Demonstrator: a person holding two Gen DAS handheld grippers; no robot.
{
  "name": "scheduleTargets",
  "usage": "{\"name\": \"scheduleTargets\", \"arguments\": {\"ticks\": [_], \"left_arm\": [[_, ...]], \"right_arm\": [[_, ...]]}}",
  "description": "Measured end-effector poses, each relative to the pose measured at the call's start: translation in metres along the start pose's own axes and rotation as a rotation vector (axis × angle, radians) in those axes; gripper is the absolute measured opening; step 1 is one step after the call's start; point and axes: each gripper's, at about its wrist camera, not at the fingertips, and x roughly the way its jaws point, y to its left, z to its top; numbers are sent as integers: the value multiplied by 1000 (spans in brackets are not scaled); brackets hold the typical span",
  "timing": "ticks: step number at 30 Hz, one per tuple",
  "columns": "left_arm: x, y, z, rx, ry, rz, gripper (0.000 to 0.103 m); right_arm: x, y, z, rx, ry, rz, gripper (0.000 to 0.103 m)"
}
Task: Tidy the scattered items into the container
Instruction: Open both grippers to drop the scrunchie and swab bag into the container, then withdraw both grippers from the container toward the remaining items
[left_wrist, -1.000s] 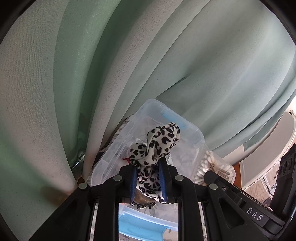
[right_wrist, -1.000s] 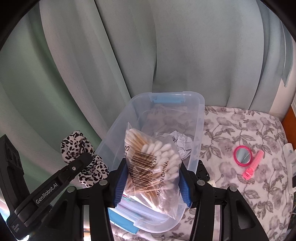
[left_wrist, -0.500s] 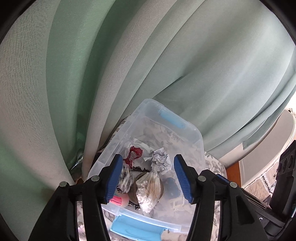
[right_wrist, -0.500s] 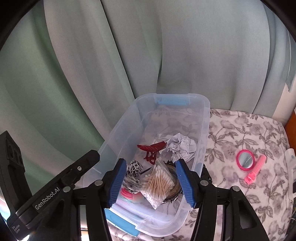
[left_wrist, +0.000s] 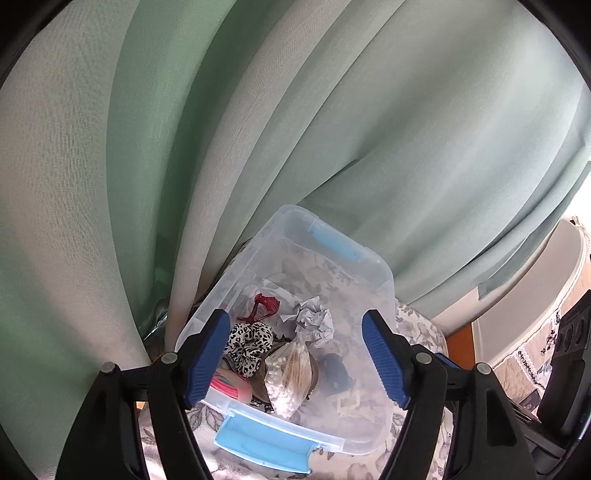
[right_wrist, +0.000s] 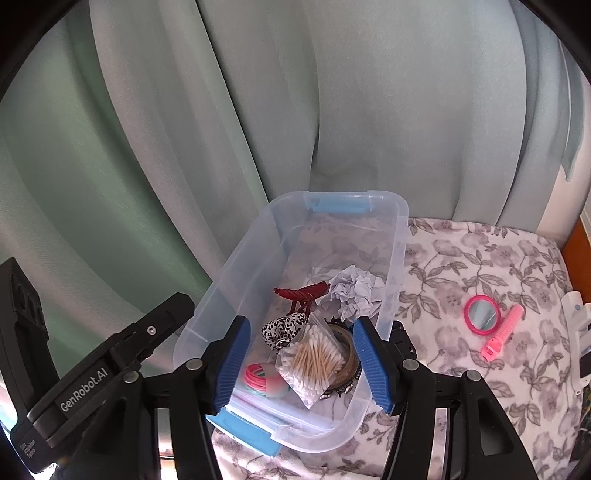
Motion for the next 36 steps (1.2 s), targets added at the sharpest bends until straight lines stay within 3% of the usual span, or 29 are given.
{"name": "scheduleTargets", "arguments": {"ticks": [9, 13, 19, 29, 36], "left_arm": [[-34, -19, -3, 23, -36, 2, 85], [-49, -29, -6, 44, -76, 38, 92], [-75, -49, -8, 70, -138, 36, 93], [-100, -102, -22, 182, -202, 75, 94], [-105, -134, -39, 205, -213, 73, 94]], "right_arm": [[-33, -3, -2, 11, -52, 7, 69], [-50, -5, -3, 17, -79, 15, 72], [-77, -16, -7, 47, -127, 17, 75], [-125, -55, -17, 132, -215, 38, 75], [-156, -96, -29, 204, -279, 18, 77]]}}
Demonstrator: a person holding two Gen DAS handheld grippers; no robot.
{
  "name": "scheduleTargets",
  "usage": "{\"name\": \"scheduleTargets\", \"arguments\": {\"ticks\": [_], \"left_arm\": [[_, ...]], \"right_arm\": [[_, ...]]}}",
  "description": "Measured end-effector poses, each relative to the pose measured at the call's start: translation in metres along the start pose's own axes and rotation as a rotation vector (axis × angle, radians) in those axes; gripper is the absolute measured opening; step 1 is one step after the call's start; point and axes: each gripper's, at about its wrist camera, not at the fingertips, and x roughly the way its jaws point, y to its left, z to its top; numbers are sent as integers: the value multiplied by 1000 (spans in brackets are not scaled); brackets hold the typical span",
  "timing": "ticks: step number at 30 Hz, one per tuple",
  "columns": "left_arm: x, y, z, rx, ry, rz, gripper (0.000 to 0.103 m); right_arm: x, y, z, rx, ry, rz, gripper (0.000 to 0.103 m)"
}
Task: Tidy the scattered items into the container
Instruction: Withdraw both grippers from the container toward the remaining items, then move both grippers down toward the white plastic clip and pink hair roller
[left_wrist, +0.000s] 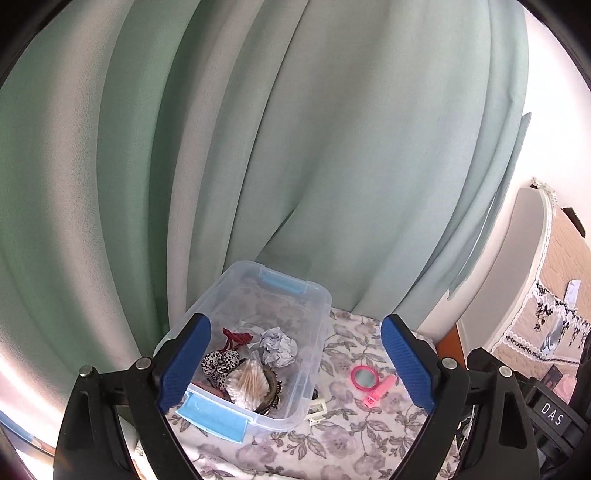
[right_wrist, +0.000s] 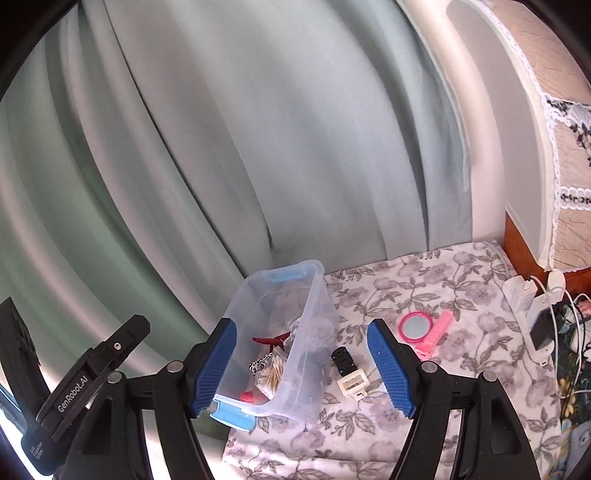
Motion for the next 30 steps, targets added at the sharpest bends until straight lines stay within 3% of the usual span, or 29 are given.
{"name": "scheduleTargets", "arguments": {"ticks": [5, 7, 14, 24, 30], "left_arm": [[-6, -25, -5, 23, -8, -23, 94], [-5, -33, -7, 19, 4, -54, 103], [2, -61, -17, 39, 37, -113, 103], [25, -89, -39, 98, 111, -138, 103], [50, -94, -57, 121, 179, -99, 103]], "right_arm": [[-19, -32, 4, 49, -38, -10, 78], [-26, -45, 5, 70, -51, -11, 80], [-42, -84, 6, 107, -67, -5, 83], [-31, -129, -5, 158, 5, -28, 85], [-12, -150, -15, 196, 59, -39, 86]]}}
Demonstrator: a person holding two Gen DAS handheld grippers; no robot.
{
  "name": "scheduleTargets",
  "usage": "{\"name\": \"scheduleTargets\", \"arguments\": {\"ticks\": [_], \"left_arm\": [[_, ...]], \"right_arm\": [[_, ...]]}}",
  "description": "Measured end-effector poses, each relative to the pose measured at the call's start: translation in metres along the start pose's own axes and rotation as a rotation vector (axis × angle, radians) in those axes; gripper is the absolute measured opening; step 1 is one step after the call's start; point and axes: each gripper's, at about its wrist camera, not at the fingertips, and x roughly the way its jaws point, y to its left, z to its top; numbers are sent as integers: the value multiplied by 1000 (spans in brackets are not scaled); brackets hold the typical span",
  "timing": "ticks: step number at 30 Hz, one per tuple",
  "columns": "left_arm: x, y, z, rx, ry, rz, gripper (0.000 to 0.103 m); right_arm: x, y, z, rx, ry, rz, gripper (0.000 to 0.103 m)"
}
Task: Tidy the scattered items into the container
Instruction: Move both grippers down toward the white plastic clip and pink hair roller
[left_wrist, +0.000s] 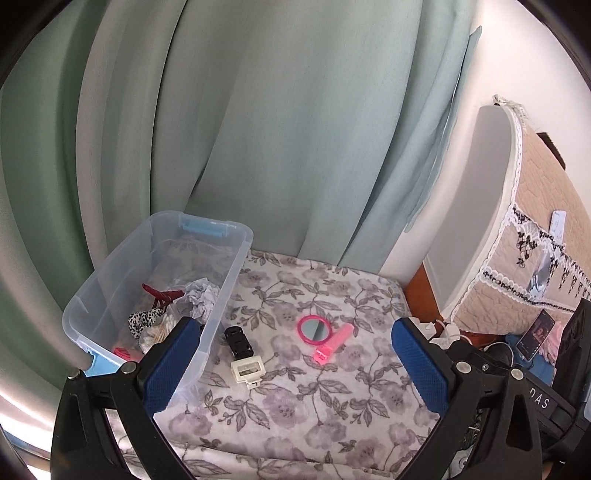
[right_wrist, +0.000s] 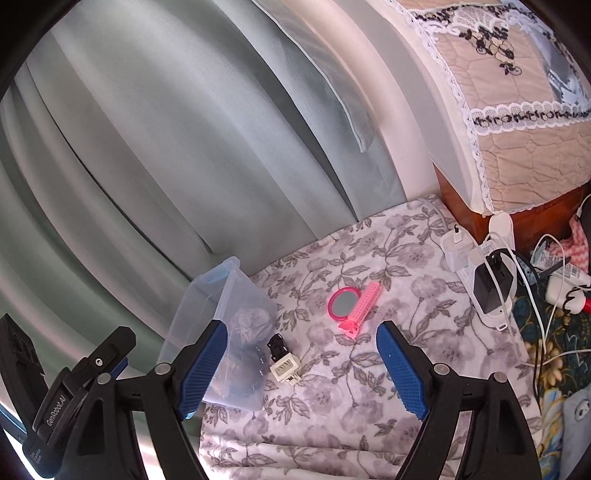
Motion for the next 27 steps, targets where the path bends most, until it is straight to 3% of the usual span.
{"name": "scheduleTargets", "arguments": {"ticks": [8, 18, 23, 27], "left_arm": [[45, 4, -25, 8, 102, 54, 103], [96, 12, -51, -35, 196, 26, 103], [120, 16, -63, -69, 223, 34, 103], [144, 21, -73, -80, 294, 60, 103]], "right_arm": [[36, -16, -13, 3, 99, -36, 86], [76, -36, -24, 11, 171, -94, 86], [92, -47, -27, 32, 190, -108, 91], [108, -54, -30, 37, 223, -115, 93]]}}
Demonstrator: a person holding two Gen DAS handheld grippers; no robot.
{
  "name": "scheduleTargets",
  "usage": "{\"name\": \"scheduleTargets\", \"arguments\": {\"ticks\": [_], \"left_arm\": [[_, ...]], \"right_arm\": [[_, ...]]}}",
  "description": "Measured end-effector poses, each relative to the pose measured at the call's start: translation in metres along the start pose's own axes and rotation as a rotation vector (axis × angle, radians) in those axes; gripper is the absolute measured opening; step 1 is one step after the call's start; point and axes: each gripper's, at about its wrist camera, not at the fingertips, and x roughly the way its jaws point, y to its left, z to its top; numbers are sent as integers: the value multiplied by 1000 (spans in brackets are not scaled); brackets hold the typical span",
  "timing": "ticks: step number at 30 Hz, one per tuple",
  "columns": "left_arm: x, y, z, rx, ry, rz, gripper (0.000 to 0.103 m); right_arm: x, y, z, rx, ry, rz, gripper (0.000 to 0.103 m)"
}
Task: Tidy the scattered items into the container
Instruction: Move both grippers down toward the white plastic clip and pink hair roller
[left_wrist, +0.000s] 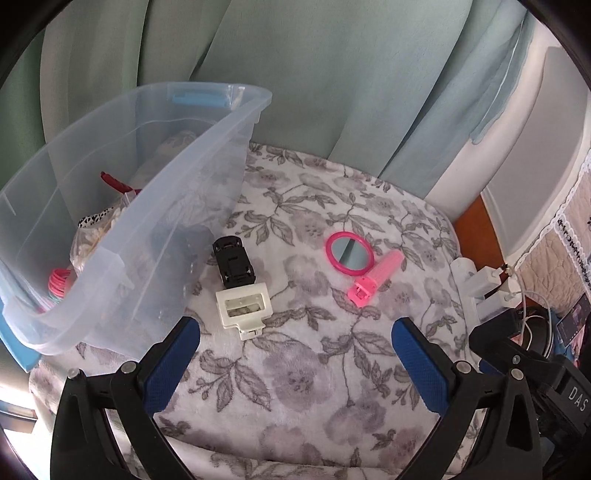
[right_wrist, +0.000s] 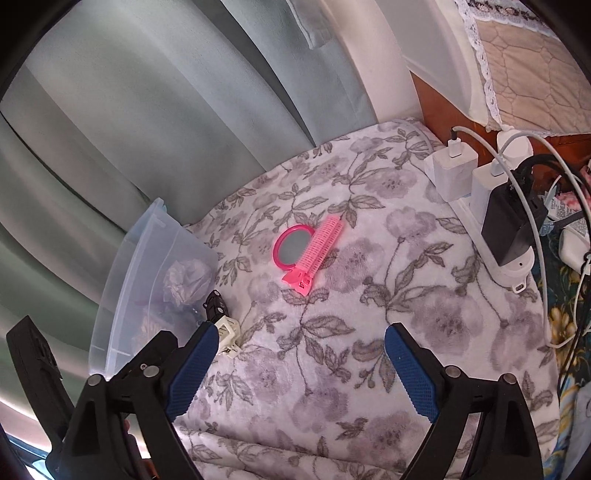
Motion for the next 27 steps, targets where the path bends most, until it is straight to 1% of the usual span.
{"name": "scheduleTargets", "arguments": {"ticks": [2, 5, 7, 10, 15, 18, 21, 23, 27], "left_arm": [[11, 4, -3, -14, 23, 25, 103], [28, 10, -6, -45, 68, 37, 103], [38, 13, -9, -56, 87, 77, 103], [50, 19, -10, -94, 104, 94, 103], [65, 15, -11, -76, 96, 153, 102], [75, 9, -9, -65, 89, 196, 101], [86, 8, -7, -83, 80, 244, 101], [92, 9, -7, -98, 75, 289, 101], [103, 12, -5, -129, 75, 326, 99]], "right_arm": [[8, -2, 0, -4, 12, -8, 93], [20, -2, 1, -14, 31, -20, 93], [28, -2, 1, -22, 48, -28, 93], [37, -3, 1, -37, 63, -42, 93], [50, -5, 2, -52, 71, -77, 93], [59, -7, 4, -54, 78, -80, 93], [69, -8, 7, -56, 86, -80, 93], [75, -9, 9, -57, 92, -86, 92], [87, -11, 15, -64, 103, -101, 91]]}}
